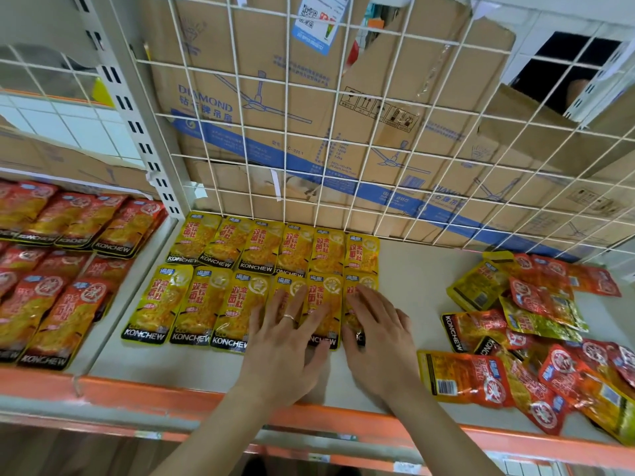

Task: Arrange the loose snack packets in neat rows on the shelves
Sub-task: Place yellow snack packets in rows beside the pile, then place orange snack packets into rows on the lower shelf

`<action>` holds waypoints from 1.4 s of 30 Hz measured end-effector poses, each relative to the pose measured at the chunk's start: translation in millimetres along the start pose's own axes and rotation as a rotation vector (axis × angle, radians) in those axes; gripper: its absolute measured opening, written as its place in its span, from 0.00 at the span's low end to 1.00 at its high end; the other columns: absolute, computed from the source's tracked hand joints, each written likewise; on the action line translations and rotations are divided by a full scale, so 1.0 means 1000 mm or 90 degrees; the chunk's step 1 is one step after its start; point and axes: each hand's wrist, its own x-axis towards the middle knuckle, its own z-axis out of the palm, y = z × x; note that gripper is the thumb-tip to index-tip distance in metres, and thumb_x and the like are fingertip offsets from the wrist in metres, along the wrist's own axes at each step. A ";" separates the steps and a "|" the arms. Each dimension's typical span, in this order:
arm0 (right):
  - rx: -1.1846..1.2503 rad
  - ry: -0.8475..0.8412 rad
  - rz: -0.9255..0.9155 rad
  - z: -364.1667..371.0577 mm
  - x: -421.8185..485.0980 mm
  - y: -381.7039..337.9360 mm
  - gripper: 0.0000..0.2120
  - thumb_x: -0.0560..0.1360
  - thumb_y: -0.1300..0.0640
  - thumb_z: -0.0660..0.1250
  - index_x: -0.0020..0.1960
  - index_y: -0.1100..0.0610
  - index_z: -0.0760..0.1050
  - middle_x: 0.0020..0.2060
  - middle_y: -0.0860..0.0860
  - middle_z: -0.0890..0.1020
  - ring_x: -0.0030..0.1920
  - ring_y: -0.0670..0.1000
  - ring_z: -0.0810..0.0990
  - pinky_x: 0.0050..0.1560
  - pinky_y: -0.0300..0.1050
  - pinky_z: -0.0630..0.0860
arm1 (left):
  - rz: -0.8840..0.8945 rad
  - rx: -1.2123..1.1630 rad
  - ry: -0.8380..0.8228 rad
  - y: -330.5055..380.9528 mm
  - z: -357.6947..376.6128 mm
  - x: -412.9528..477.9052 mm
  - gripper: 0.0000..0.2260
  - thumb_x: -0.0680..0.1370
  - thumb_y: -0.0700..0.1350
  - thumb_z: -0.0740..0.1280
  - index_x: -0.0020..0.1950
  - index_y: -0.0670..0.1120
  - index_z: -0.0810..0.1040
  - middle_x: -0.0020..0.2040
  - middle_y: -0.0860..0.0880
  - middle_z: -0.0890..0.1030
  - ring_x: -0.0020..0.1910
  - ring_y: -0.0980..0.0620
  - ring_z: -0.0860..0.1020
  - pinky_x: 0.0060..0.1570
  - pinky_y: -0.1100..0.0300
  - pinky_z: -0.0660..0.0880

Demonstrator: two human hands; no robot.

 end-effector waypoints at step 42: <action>-0.098 -0.074 -0.195 0.002 -0.002 -0.006 0.26 0.79 0.36 0.54 0.75 0.43 0.67 0.76 0.46 0.67 0.78 0.55 0.60 0.74 0.59 0.57 | -0.024 -0.007 -0.044 -0.073 -0.034 -0.036 0.25 0.81 0.65 0.52 0.78 0.63 0.62 0.81 0.58 0.54 0.81 0.49 0.51 0.77 0.41 0.55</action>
